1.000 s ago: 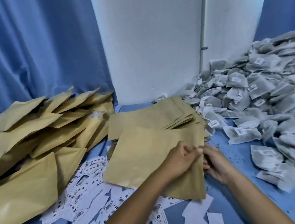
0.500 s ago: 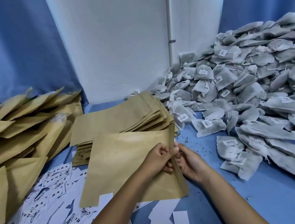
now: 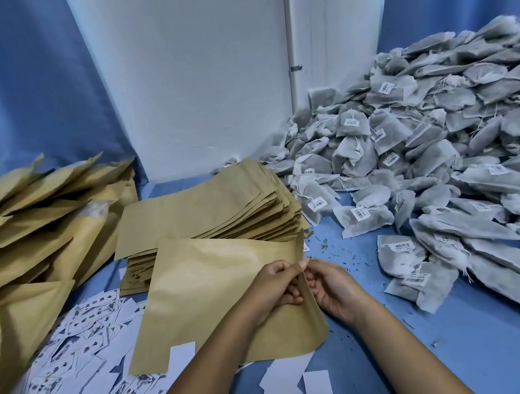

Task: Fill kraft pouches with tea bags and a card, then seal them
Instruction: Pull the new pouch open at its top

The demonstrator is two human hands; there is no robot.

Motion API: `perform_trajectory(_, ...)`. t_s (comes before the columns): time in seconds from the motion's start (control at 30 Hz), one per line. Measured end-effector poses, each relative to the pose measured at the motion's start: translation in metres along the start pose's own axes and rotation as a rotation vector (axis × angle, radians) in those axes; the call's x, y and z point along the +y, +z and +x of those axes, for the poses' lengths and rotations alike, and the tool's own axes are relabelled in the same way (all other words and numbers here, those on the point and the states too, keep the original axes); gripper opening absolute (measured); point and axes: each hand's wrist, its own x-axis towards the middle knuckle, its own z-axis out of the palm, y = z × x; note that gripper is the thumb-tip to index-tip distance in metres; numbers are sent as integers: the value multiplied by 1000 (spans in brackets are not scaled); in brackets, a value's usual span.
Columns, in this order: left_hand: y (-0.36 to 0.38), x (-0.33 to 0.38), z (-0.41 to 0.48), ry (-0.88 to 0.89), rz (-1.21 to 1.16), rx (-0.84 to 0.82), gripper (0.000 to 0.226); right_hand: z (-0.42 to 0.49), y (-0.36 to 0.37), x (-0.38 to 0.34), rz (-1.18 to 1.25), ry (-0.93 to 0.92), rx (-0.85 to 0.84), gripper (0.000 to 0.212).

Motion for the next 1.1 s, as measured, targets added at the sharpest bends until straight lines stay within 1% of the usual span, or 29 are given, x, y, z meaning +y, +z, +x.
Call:
perform_trajectory(0.1,-2,-2,0,-9,-64,-9,22,-2,0,0,-12,-12,22,28)
perform_trajectory(0.23,-2,-3,1,-8,-67,-12,21,-3,2,2,-105,-49,95,28)
perform_trajectory(0.43,-3,-4,1,-5,-74,-29,25,-6,5,0,-110,-43,76,27)
perform_trajectory(0.63,-3,-4,1,-7,-99,13,26,-4,4,1,-141,-29,122,29)
perform_trajectory(0.83,0,-5,0,16,-31,14,29,-4,4,1,-163,-32,82,30)
perform_trajectory(1.1,-2,-2,-1,-11,-73,-4,22,-3,5,2,-131,-16,87,30)
